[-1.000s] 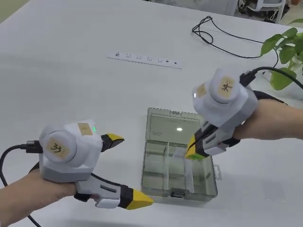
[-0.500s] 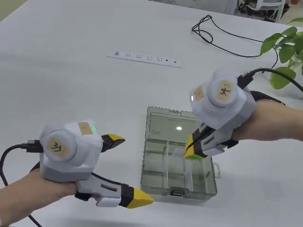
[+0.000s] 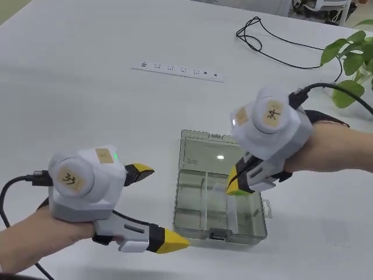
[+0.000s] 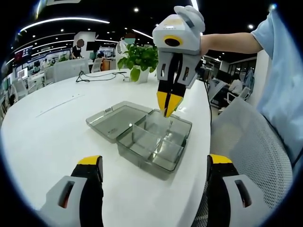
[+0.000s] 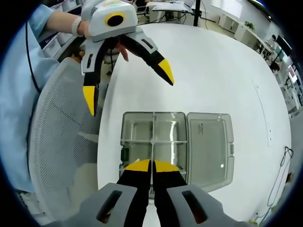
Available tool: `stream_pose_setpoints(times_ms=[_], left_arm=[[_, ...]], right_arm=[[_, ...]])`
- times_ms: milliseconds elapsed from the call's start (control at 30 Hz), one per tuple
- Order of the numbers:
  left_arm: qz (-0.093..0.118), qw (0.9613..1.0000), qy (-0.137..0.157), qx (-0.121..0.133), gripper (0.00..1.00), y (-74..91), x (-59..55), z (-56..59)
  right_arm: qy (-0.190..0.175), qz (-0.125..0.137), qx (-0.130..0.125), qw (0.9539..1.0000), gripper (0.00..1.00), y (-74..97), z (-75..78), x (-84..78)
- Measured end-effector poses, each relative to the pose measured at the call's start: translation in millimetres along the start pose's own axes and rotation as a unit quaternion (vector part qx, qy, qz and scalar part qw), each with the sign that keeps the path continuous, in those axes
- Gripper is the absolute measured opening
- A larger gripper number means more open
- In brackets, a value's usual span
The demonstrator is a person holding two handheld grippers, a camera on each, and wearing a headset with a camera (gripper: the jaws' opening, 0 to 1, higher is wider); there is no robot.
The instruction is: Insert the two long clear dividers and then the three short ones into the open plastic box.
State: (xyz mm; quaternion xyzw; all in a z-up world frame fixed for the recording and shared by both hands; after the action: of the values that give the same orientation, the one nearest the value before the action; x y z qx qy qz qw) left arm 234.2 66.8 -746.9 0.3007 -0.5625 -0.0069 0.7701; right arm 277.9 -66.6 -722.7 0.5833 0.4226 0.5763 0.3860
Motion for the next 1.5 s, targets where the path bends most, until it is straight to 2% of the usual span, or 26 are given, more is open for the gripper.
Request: stream_pose_setpoints(times_ms=[467, 1067, 1500], left_arm=[[-0.003, 1.0, 0.003, 0.0, 0.91, 0.2, -3.2, 1.3], [-0.002, 1.0, 0.0, 0.0, 0.91, 3.2, -3.1, 1.8], [0.0, 1.0, -0.001, -0.001, 0.9, 2.9, -1.8, 0.5]], right_arm=[[-0.002, -0.011, -0.005, 0.9999, 0.02, -17.4, -2.5, -1.4], [0.003, -0.039, -0.014, 0.9991, 0.02, -50.4, -5.5, -9.0], [0.003, -0.038, -0.014, 0.9992, 0.02, -48.3, -3.2, -8.8]])
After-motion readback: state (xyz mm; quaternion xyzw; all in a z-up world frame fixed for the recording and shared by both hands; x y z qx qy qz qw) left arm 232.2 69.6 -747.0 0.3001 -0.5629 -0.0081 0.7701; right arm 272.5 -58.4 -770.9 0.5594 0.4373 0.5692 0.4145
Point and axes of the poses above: the centre of the closed fingertips' face, and the gripper's own axes: y roughly backward along the fingers, z roughly to its right, x roughly out of its top, the point moved 5 cm from there along y, roughly backward along the fingers, and after that the axes turned 2 degrees about -x, right-handed, at the moved point
